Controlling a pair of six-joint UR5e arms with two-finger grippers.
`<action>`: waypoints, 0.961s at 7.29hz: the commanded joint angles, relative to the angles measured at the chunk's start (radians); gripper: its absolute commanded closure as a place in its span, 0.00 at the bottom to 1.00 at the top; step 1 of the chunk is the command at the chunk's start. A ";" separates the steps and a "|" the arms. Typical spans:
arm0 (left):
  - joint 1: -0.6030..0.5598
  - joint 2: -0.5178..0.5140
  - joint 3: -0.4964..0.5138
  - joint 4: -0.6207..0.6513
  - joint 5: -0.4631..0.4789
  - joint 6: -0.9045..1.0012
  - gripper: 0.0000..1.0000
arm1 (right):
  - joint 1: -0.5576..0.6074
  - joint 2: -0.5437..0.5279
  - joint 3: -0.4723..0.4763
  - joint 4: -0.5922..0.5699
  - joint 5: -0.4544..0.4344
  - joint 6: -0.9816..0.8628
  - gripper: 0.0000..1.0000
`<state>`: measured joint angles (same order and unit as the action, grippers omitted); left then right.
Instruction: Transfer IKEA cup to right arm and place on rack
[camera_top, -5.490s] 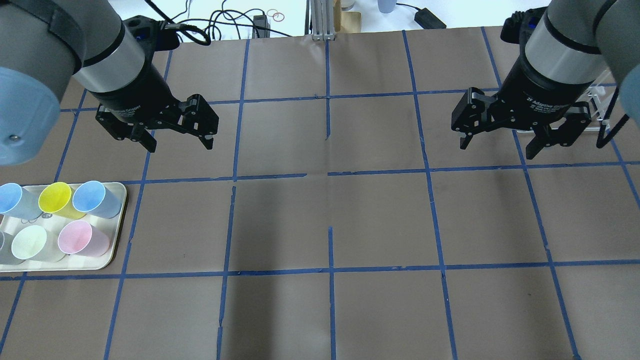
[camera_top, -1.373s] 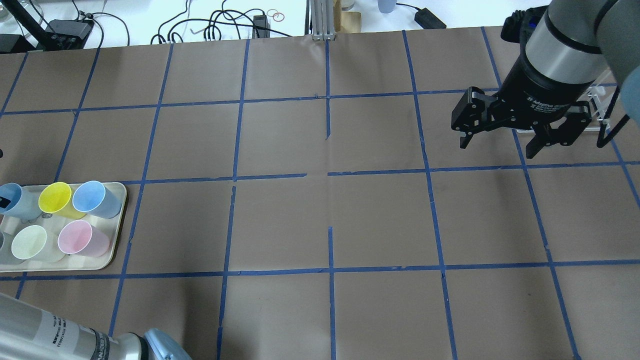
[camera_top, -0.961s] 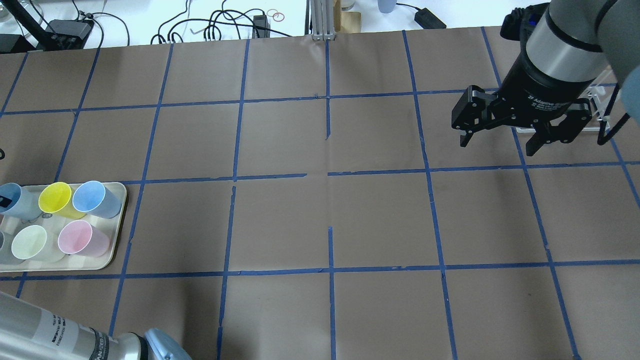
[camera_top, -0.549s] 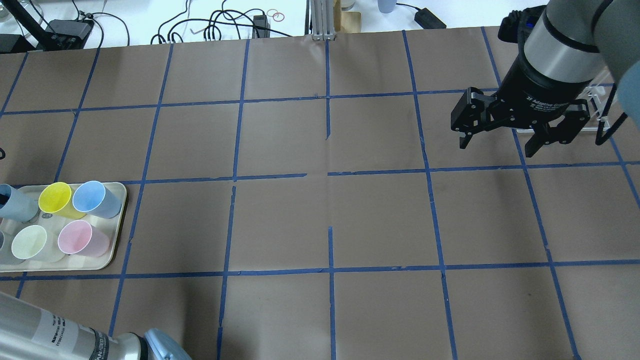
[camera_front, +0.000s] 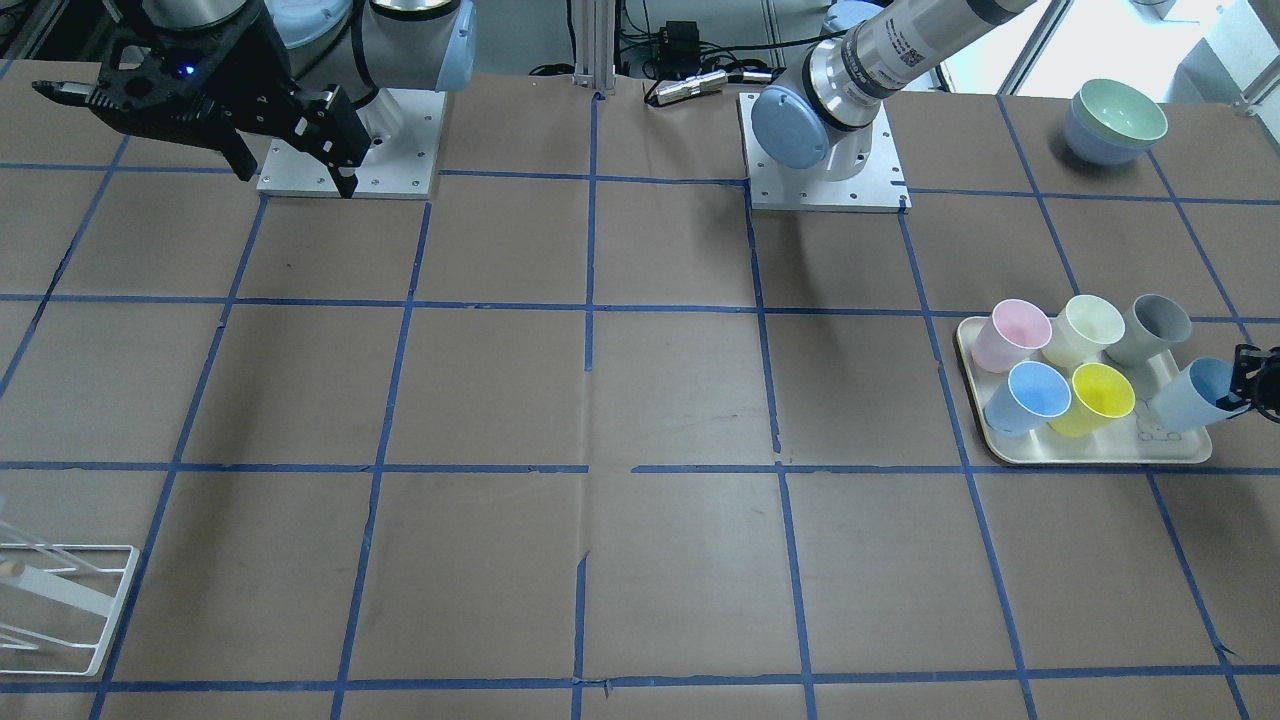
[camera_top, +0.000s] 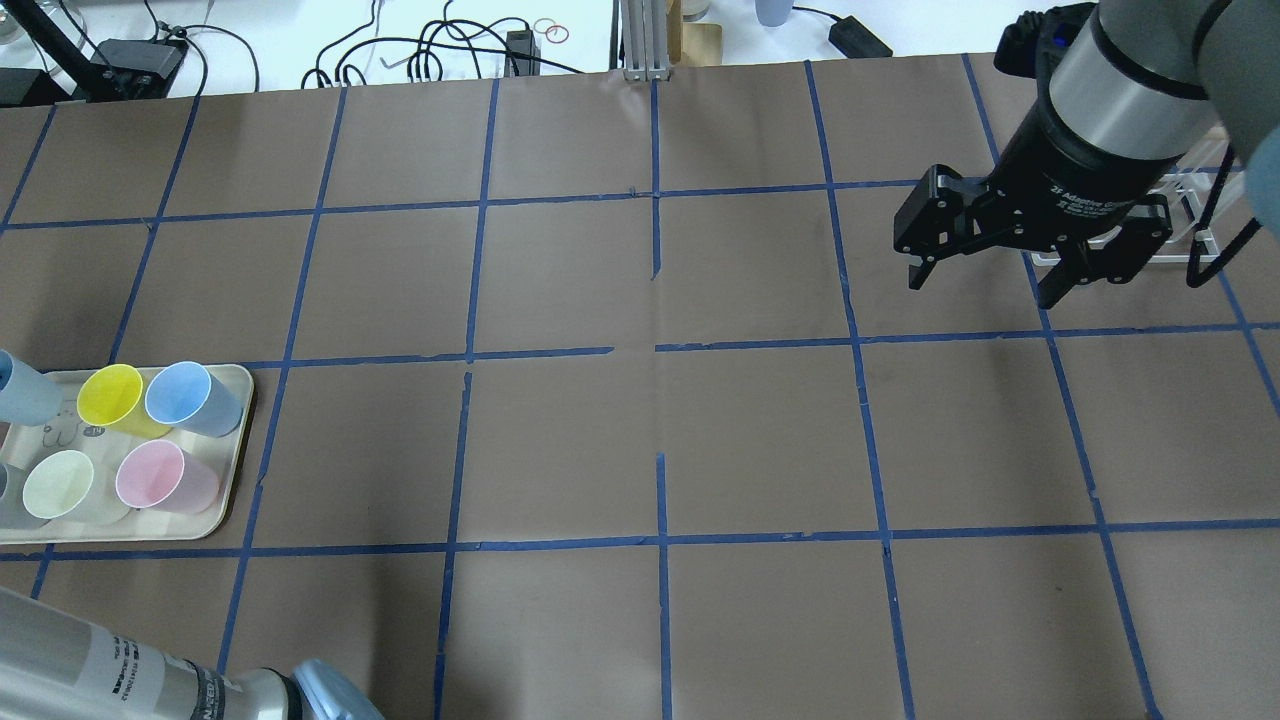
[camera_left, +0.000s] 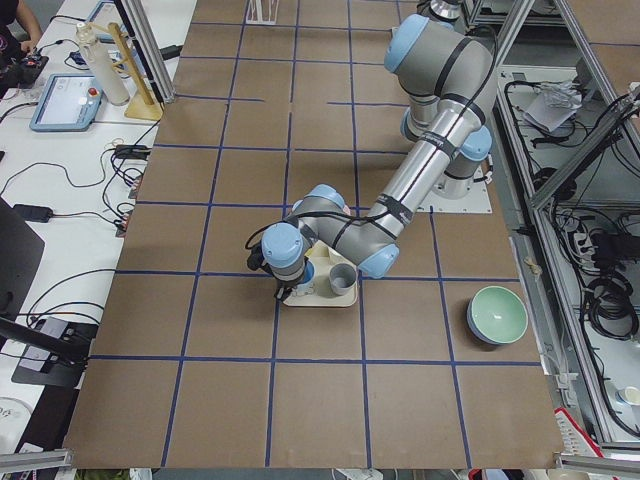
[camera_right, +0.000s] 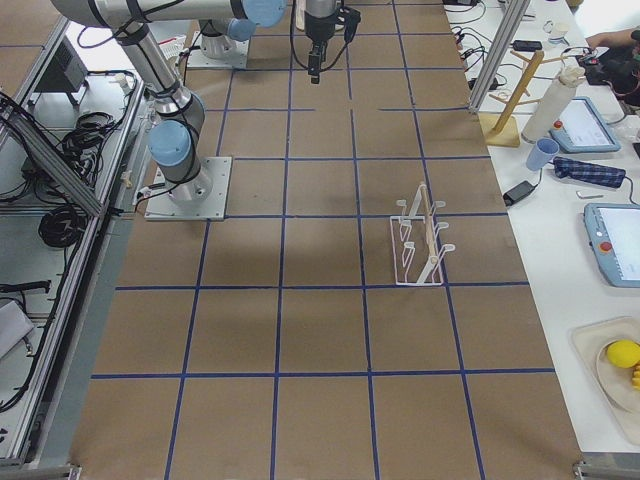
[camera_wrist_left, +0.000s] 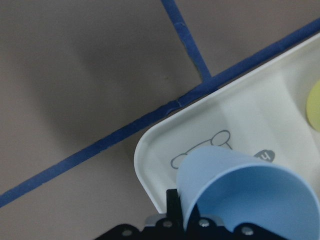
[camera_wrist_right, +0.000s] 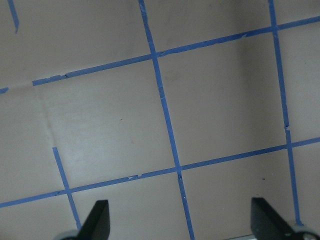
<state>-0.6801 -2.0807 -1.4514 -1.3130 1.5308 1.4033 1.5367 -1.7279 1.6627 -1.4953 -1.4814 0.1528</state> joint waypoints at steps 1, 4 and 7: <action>-0.068 0.031 0.196 -0.324 0.011 -0.026 1.00 | -0.004 -0.002 -0.003 0.015 0.108 -0.125 0.00; -0.127 0.114 0.339 -0.842 -0.218 -0.174 1.00 | -0.021 0.008 0.002 0.006 0.455 -0.140 0.00; -0.231 0.209 0.322 -1.098 -0.469 -0.274 1.00 | -0.095 0.008 0.011 0.067 0.786 -0.241 0.00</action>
<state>-0.8695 -1.9143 -1.1234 -2.3163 1.1537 1.1750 1.4697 -1.7200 1.6699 -1.4483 -0.8180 -0.0416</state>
